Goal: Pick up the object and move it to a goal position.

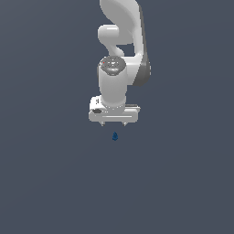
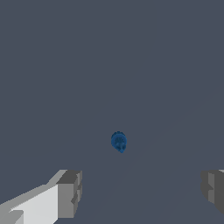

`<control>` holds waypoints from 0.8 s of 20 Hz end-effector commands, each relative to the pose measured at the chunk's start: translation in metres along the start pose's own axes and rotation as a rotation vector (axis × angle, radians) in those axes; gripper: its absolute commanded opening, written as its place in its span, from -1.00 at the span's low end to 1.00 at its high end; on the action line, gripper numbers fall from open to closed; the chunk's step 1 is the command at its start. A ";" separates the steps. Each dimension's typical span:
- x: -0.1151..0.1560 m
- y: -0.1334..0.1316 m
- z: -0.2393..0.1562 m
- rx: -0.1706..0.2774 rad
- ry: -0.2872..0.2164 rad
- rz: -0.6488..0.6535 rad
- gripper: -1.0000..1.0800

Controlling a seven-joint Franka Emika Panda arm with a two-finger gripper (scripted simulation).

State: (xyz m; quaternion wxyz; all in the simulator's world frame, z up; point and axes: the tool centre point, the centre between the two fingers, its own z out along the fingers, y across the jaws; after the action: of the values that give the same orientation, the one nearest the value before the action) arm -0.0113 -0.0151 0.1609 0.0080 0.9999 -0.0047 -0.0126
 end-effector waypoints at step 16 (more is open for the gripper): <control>-0.013 0.004 0.004 0.002 -0.034 -0.026 0.92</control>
State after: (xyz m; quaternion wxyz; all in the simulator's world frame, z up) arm -0.0239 -0.0193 0.1576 0.0069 0.9995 0.0077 -0.0295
